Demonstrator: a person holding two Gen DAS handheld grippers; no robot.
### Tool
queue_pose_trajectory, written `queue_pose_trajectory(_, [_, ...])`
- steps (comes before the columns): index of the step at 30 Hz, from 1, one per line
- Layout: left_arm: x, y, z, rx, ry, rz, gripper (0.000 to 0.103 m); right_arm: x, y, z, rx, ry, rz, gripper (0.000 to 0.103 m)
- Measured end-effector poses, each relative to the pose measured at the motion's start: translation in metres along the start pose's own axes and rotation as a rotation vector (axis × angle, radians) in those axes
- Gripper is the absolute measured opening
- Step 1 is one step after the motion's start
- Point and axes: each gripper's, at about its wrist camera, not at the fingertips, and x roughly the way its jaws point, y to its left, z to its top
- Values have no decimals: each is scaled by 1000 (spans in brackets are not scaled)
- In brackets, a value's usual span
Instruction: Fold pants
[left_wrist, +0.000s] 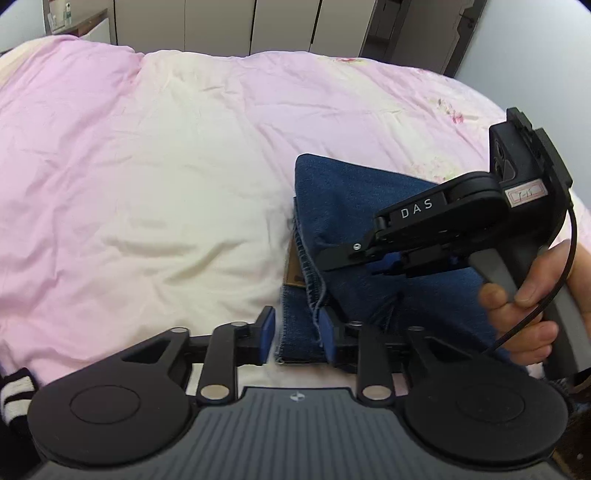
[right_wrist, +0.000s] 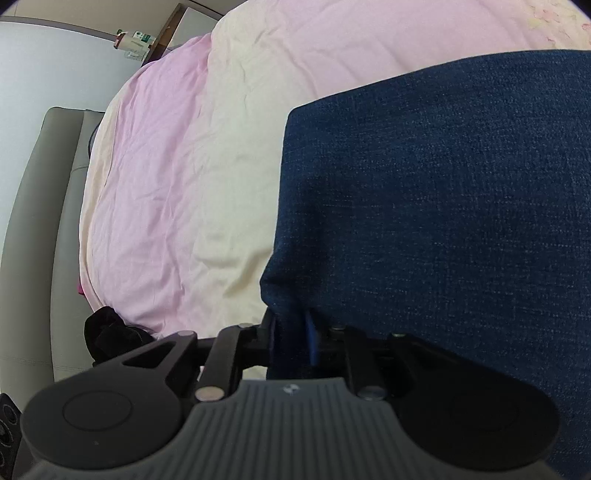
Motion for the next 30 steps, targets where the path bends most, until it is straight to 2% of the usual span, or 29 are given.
queue_pose_trajectory(2, [-2,-1,0,-27,-7,-49,57,-8,4,-2,-24,-4,19,25])
queue_pose_trajectory(5, [1,-3,-2,-90,-7,-115,73,-33,11,-4,-91,-51,31,26])
queue_pose_trajectory(8, [15,-4,-5,-160,24,-148,78,-70,10,-14,-201,-136,-3,29])
queue_pose_trajectory(10, [32,-2,-8,-202,46,-131,78,-94,0,-24,-238,-179,-36,30])
queue_pose_trajectory(12, [46,-1,-10,-251,72,-115,69,-116,-16,-38,-257,-209,-66,31])
queue_pose_trajectory(13, [50,-2,-11,-263,81,-122,41,-125,-25,-45,-264,-223,-83,32])
queue_pose_trajectory(14, [49,-5,-11,-264,73,-129,23,-134,-36,-53,-270,-236,-101,32])
queue_pose_trajectory(16, [32,-19,-8,-208,6,-99,17,-153,-56,-66,-283,-256,-146,33])
queue_pose_trajectory(19, [-6,-46,3,-86,-66,-95,15,-170,-74,-87,-336,-287,-217,33])
queue_pose_trajectory(21, [-18,-58,10,-18,-51,-67,15,-181,-84,-102,-380,-295,-241,30])
queue_pose_trajectory(22, [-17,-58,11,4,-38,-46,15,-182,-86,-108,-400,-295,-248,25])
queue_pose_trajectory(25, [11,-40,8,-17,33,15,15,-175,-91,-128,-438,-259,-262,21])
queue_pose_trajectory(30, [69,-12,-10,-85,135,39,17,-143,-102,-150,-461,-210,-299,21])
